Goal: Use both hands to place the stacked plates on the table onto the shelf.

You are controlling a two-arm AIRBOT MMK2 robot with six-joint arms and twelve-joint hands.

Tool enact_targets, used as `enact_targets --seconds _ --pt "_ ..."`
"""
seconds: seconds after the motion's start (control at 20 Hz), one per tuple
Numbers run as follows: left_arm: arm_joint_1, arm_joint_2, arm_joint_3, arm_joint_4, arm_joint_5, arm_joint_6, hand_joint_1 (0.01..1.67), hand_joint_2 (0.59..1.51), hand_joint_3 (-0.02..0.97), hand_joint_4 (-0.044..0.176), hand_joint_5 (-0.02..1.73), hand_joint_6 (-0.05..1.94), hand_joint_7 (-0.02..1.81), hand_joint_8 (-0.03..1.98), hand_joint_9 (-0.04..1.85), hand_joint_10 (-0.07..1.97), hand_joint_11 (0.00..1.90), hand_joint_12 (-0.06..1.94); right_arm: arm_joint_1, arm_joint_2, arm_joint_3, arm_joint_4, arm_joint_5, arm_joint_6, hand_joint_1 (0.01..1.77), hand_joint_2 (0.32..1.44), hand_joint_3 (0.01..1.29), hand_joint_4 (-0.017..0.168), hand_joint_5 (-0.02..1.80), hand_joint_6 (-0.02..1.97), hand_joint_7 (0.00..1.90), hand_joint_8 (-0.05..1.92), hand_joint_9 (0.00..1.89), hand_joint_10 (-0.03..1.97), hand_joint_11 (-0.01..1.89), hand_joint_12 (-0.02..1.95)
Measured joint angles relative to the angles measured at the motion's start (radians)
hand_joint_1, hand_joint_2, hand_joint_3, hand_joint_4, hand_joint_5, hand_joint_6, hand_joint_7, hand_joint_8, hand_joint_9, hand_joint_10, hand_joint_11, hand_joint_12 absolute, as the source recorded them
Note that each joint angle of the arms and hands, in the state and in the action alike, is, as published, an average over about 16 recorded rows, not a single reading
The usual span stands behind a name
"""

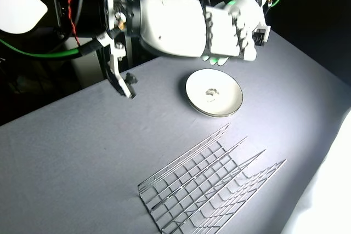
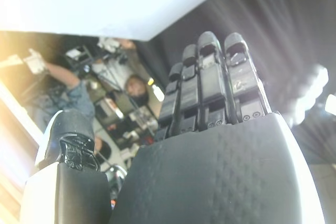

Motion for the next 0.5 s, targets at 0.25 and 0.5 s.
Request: enact_targets --seconds 0.25,0.5 --pt "-0.013 0.000 0.003 0.029 -0.004 -0.027 0.05 1.203 0.035 -0.003 0.06 0.00 0.08 0.00 0.07 0.01 0.03 0.01 0.005 0.000 0.006 -0.003 -0.007 0.000 0.13 1.17 0.04 -0.002 0.18 0.04 0.19 0.02 0.14 0.08 0.02 0.43" --pt "-0.052 -0.002 0.008 0.113 -0.004 -0.099 0.03 1.210 0.030 -0.003 0.06 0.00 0.07 0.00 0.04 0.01 0.02 0.01 0.010 0.000 0.013 -0.007 -0.016 0.001 0.06 1.24 0.03 -0.002 0.21 0.03 0.23 0.02 0.17 0.07 0.02 0.47"
